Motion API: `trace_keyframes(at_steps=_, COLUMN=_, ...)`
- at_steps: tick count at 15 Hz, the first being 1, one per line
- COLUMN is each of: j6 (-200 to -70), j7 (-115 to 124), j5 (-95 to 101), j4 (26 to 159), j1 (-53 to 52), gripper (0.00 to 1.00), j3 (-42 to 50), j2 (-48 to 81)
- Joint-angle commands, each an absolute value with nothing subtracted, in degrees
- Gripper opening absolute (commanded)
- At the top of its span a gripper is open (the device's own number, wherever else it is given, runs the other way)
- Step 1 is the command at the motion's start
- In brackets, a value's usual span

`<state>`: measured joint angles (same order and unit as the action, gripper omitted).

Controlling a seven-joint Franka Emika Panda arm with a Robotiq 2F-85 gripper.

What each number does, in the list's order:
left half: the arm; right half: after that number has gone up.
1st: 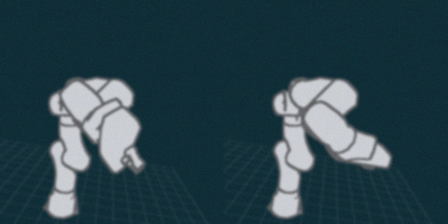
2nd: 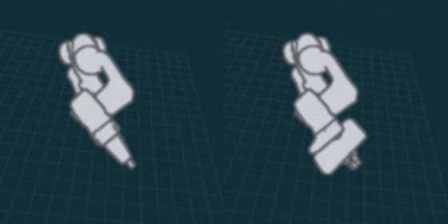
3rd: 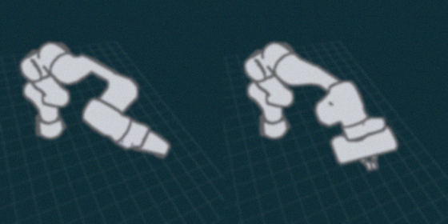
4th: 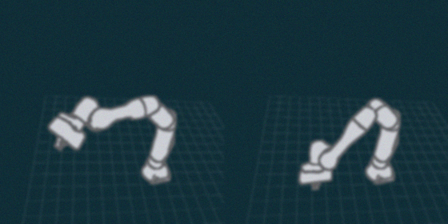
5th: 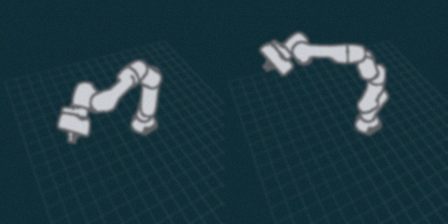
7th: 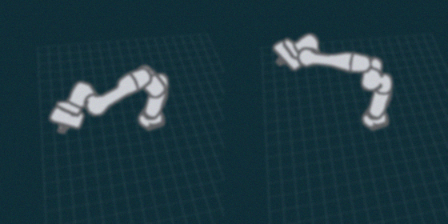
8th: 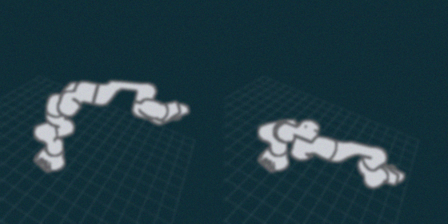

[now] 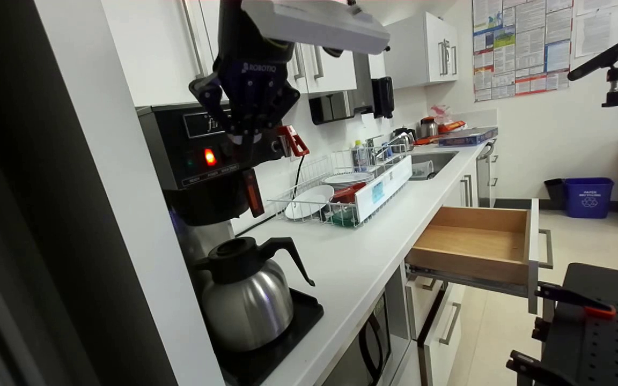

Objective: Turn off the coffee maker

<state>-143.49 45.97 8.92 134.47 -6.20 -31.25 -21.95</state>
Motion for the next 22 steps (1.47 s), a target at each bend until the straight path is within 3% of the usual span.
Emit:
trace_keyframes(at_steps=1, j6=-145.9, j7=50.2, j5=13.1, j4=131.8, j1=-5.1, gripper=0.00, j3=-32.2, j2=-18.0)
trace_keyframes(at_steps=22, j6=-148.3, j7=57.2, j5=21.7, j4=126.9, j1=-6.5, gripper=0.00, j3=-28.6, j2=-11.7)
